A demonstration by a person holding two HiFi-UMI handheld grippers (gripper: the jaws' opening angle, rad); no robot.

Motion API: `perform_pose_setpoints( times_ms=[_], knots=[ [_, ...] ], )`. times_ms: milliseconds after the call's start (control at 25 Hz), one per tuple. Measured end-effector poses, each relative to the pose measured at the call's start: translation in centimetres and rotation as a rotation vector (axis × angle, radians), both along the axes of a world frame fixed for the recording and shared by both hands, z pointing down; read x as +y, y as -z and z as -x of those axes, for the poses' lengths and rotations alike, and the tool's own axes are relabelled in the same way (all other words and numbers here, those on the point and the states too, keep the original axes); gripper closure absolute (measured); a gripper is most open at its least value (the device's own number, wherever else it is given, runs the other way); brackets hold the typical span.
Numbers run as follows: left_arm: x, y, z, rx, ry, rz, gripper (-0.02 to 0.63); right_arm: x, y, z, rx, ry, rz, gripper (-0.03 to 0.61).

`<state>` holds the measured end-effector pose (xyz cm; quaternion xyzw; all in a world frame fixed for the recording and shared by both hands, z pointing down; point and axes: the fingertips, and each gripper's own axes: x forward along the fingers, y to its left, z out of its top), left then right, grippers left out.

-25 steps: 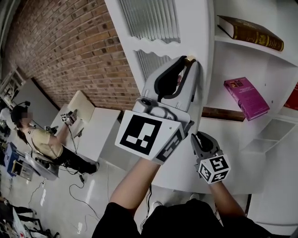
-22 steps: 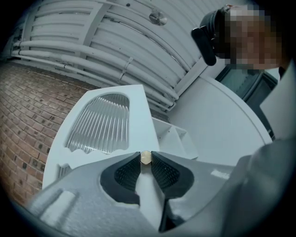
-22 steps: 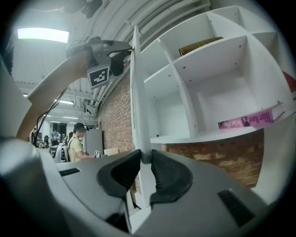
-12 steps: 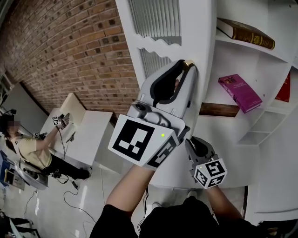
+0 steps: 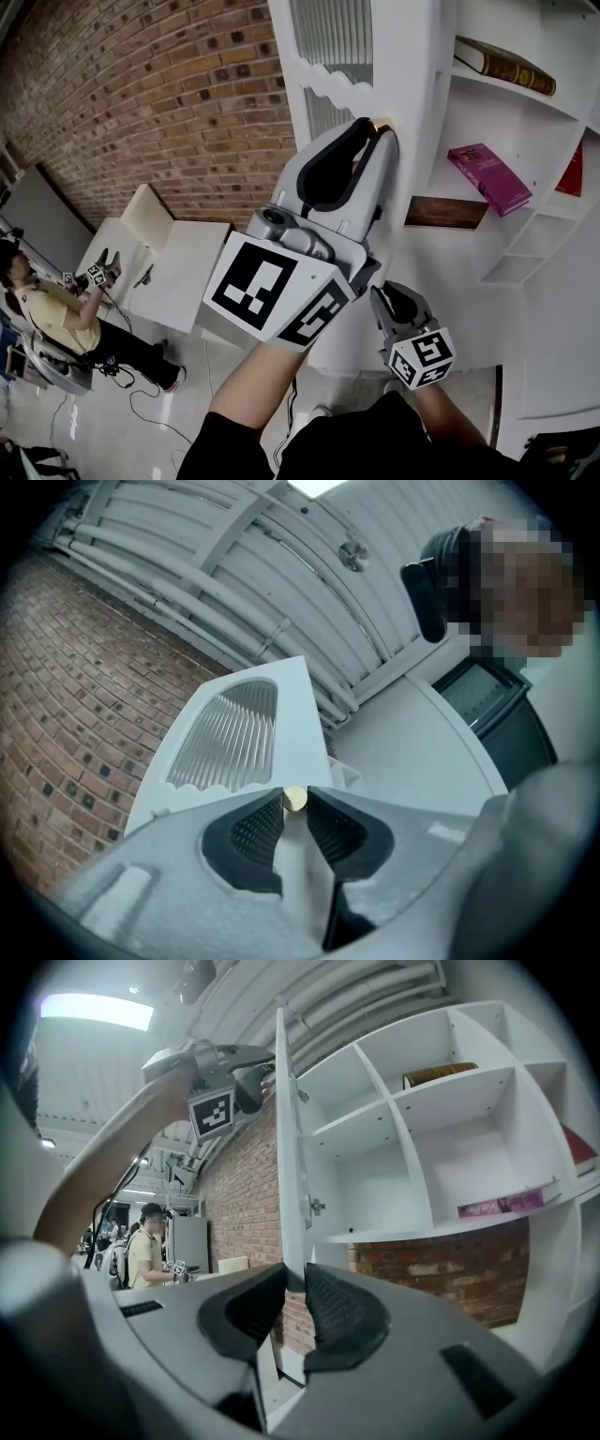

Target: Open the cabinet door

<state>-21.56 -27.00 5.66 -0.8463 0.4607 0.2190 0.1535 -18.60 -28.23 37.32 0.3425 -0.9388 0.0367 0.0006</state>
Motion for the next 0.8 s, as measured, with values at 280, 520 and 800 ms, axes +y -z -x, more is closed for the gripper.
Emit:
perform_pose_setpoints(
  times_ms=[280,520,800],
  knots=[
    [2.4,-0.1,3.1,-0.049,0.05,-0.035,0.523,2.6,0.0,3.1,0.0,-0.021,-0.062,0.511],
    [3.9,-0.1,6.1,-0.018,0.042,-0.023,0.523,4.5,0.0,6.2,0.002,0.011,-0.089,0.508],
    [5.3,-0.2,9.7,0.021,0.054,-0.008,0.523,6.2,0.0,9.8,0.013,0.056,-0.11,0.5]
  ],
)
